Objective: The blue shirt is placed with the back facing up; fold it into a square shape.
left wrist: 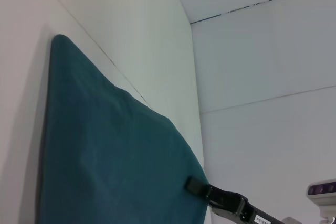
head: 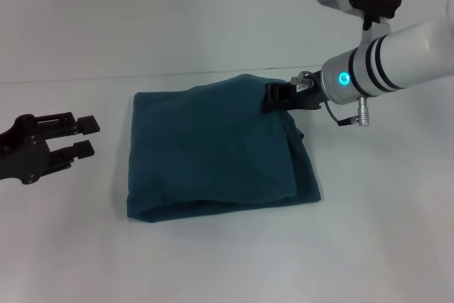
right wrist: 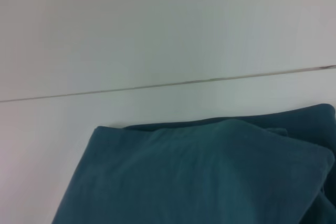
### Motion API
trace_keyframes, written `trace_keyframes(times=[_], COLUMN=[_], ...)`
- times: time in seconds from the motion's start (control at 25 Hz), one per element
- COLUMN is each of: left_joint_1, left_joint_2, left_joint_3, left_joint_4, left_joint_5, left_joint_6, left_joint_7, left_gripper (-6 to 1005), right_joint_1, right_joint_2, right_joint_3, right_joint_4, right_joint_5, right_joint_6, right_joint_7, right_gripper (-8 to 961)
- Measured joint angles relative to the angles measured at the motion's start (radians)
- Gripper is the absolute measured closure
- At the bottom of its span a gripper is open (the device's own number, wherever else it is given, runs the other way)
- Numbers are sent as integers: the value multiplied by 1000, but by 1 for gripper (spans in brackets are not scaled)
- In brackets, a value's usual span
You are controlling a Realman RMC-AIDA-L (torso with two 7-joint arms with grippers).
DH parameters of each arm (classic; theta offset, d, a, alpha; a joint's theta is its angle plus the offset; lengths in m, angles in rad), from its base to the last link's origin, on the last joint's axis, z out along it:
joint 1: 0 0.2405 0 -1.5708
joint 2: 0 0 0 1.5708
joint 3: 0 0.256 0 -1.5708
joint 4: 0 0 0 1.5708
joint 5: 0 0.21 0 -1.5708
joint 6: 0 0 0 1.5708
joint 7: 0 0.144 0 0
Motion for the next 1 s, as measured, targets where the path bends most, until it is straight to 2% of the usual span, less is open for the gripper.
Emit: trace_keyframes(times=[0.24, 0.4, 0.64, 0.84, 1.0], left_joint_1=[0, 1, 1, 1, 3], left_joint_2=[0, 0, -3, -5, -5], left_joint_3=[-2, -4, -5, -4, -4], left_joint_4=[0, 0, -1, -2, -4], left_joint_5=[0, 0, 0, 0, 0], left_joint_6=[0, 0, -1, -2, -2], left_joint_7=[0, 0, 0, 0, 0], left_gripper=[476, 476, 477, 477, 477], right_joint_1=[13, 20, 48, 64, 74], right_joint_2=[5, 1, 5, 10, 16], right_joint_3=[-8, -30, -33, -33, -40], right_joint_4=[31, 54, 62, 56, 57], right_joint_5=[-25, -46, -225, -289, -344], right_joint_6=[22, 32, 55, 63, 84], right_joint_7=[-9, -5, 85, 116, 128], right_gripper=[902, 898, 892, 796, 779])
